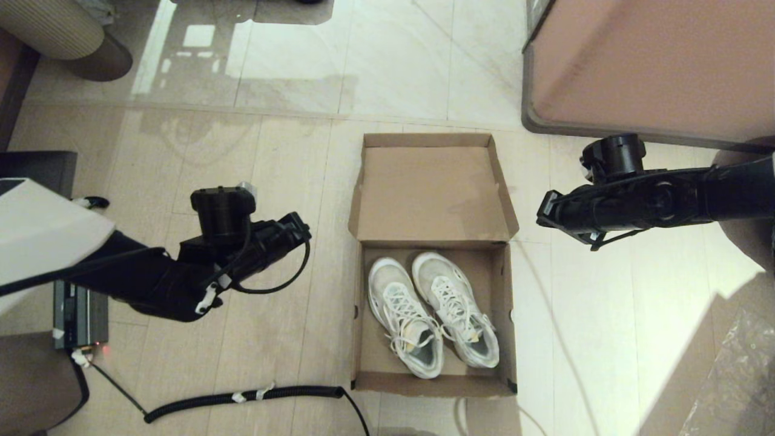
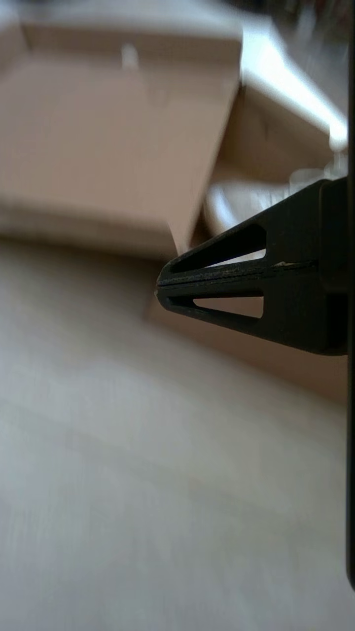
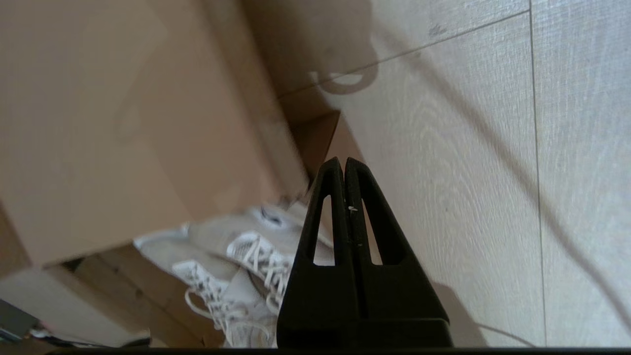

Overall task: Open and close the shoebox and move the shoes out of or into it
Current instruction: Close the shoe box

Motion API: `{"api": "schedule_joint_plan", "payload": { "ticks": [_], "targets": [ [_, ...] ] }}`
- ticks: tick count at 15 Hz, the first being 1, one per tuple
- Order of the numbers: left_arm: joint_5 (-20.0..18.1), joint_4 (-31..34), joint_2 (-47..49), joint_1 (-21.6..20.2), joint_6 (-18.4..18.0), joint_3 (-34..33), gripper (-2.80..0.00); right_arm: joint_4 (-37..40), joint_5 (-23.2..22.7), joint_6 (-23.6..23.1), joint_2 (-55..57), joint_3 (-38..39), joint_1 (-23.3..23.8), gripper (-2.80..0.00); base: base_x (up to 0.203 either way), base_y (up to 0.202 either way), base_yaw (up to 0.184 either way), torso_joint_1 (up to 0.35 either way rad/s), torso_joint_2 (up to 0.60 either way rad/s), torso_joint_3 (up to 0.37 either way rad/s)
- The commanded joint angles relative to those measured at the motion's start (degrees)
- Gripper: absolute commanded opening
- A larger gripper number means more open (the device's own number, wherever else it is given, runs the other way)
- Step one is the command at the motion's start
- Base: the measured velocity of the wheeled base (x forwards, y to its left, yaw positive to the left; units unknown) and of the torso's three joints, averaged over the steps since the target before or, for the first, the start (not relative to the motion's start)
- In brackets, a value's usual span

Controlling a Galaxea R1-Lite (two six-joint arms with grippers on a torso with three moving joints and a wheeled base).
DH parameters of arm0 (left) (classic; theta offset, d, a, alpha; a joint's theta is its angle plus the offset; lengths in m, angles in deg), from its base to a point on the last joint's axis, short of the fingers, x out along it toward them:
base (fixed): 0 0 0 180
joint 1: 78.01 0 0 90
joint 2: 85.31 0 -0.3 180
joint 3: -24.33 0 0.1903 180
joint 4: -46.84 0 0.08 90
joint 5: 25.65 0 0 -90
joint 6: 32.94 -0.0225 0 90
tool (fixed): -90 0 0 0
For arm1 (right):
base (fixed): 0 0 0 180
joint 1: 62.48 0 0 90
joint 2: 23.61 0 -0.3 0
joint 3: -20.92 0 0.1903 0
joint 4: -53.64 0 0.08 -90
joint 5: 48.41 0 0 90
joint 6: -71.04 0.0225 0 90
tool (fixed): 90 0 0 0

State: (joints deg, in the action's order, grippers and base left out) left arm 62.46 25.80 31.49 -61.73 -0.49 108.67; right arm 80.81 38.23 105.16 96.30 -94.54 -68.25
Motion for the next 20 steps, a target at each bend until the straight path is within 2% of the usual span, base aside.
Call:
{"api": "schedule_joint_plan", "payload": {
  "ticks": [1,2,3,5,6,7,11,14,20],
  "targets": [
    [-2.2,1.8,3.8,0.7,2.9,6.1,-2.8,5.5,-4.4,1.0,9.0,-10.6,2.8,-2.8,0.0,0.0,0.0,0.0,0.0,0.0],
    [-3.7,3.6,4.8,0.8,5.1,9.0,-2.8,7.9,-8.8,1.9,10.8,-13.9,3.9,-2.8,0.0,0.0,0.0,0.0,0.0,0.0],
    [-4.9,5.2,6.2,0.8,8.0,12.4,-2.8,9.7,-15.2,3.5,12.5,-16.4,5.2,-2.8,0.0,0.0,0.0,0.0,0.0,0.0],
    [-5.6,6.5,10.2,1.1,13.3,18.7,-2.8,10.6,-23.9,7.4,15.4,-20.0,7.0,-2.8,0.0,0.0,0.0,0.0,0.0,0.0],
    [-5.7,6.9,12.0,1.5,16.5,21.5,-2.8,10.6,-25.1,8.0,16.4,-20.2,7.2,-2.8,0.0,0.0,0.0,0.0,0.0,0.0],
    [-5.7,7.1,13.3,2.2,17.9,23.0,-2.8,10.6,-25.5,8.2,17.3,-20.2,7.3,-2.8,0.0,0.0,0.0,0.0,0.0,0.0],
    [-5.3,7.1,15.7,3.3,18.3,25.7,-2.8,9.0,-29.4,9.0,19.9,-20.2,7.3,-2.8,0.0,0.0,0.0,0.0,0.0,0.0],
    [-4.5,7.2,17.2,3.4,18.4,28.4,-2.8,1.4,-29.7,16.4,20.7,-20.2,6.9,-2.8,0.0,0.0,0.0,0.0,0.0,0.0],
    [-3.9,7.1,18.9,3.4,18.4,29.0,-2.8,-0.2,-29.7,20.3,22.3,-20.2,4.9,-2.8,0.0,0.0,0.0,0.0,0.0,0.0]
  ]
}}
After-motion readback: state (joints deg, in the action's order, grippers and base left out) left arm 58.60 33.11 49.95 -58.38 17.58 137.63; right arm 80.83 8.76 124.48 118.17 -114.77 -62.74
